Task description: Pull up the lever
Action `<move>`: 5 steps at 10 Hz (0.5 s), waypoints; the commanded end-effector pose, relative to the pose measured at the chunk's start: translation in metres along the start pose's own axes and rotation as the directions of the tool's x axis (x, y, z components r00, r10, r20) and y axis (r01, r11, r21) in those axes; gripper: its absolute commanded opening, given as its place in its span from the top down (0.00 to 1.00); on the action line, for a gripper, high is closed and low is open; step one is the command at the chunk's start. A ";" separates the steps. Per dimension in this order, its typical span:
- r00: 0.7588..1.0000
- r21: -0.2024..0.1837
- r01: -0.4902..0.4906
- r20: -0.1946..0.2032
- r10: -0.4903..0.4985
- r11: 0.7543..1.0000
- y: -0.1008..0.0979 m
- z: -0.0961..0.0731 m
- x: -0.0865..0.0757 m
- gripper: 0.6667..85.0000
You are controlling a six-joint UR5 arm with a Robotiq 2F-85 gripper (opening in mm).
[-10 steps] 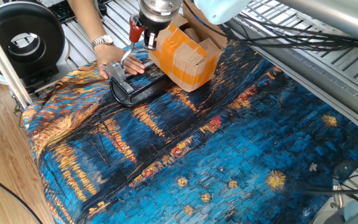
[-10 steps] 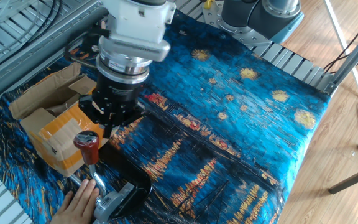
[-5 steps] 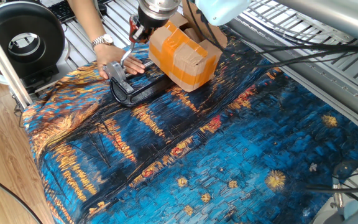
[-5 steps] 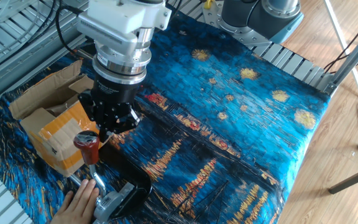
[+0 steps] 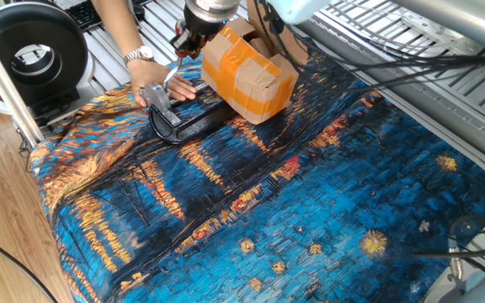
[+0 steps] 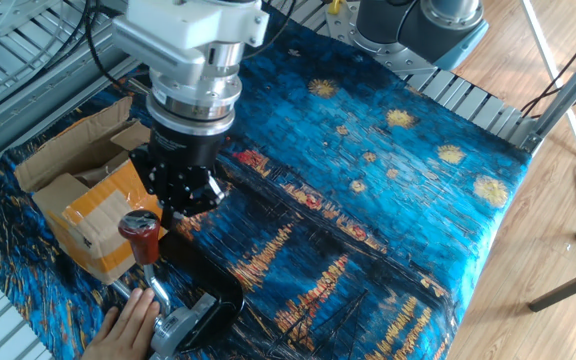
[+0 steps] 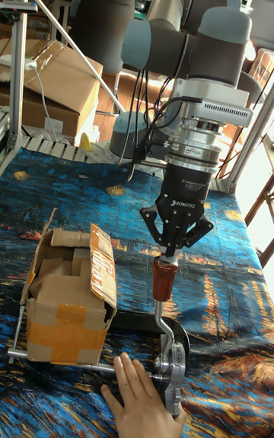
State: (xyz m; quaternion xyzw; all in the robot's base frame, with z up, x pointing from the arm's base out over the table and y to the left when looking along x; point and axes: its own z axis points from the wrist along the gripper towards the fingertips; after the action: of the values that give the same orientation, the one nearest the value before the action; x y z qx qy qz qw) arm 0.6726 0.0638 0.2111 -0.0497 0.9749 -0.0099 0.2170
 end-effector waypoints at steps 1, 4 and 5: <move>0.999 0.027 0.039 0.000 -0.039 0.999 -0.013 -0.004 -0.023 0.99; 0.999 0.029 0.042 0.025 -0.043 0.999 -0.011 0.007 -0.039 0.99; 0.998 0.031 0.047 0.044 -0.049 0.998 -0.009 0.005 -0.046 0.99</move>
State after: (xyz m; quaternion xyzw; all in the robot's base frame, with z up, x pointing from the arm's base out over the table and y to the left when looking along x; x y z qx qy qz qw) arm 0.7013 0.0576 0.2208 -0.0659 0.9713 -0.0276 0.2270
